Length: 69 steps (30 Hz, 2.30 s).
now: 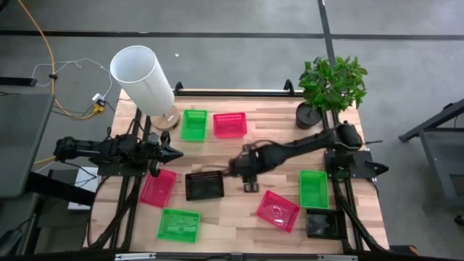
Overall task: Stack baskets by color
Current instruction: Stack the right black bin on the left black bin
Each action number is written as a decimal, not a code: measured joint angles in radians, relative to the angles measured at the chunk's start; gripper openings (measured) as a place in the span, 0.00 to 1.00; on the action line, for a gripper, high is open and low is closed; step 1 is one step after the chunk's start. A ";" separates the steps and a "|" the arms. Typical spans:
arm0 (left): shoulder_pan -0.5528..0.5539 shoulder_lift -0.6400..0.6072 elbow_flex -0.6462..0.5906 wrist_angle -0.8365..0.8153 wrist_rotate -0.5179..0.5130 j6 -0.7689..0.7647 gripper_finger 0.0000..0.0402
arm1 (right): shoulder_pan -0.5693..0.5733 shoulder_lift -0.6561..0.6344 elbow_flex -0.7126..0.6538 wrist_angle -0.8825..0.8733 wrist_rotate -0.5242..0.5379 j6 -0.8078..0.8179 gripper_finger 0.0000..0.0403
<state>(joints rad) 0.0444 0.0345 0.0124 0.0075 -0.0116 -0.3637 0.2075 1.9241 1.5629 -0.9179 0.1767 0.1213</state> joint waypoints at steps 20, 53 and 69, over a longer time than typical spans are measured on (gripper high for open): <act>0.000 0.000 0.000 0.000 0.000 0.000 0.00 | 0.384 -0.635 -0.625 0.478 0.292 0.486 0.45; 0.000 0.000 0.000 0.000 0.000 0.000 0.00 | 0.717 -0.659 -0.655 0.634 0.198 1.143 0.45; 0.000 0.000 0.000 0.000 0.000 0.000 0.00 | 0.716 -0.222 -0.077 -0.210 -0.138 1.733 0.45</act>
<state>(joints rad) 0.0443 0.0346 0.0125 0.0077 -0.0116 -0.3637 0.9237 1.7019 1.4854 -1.1278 0.0392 1.8546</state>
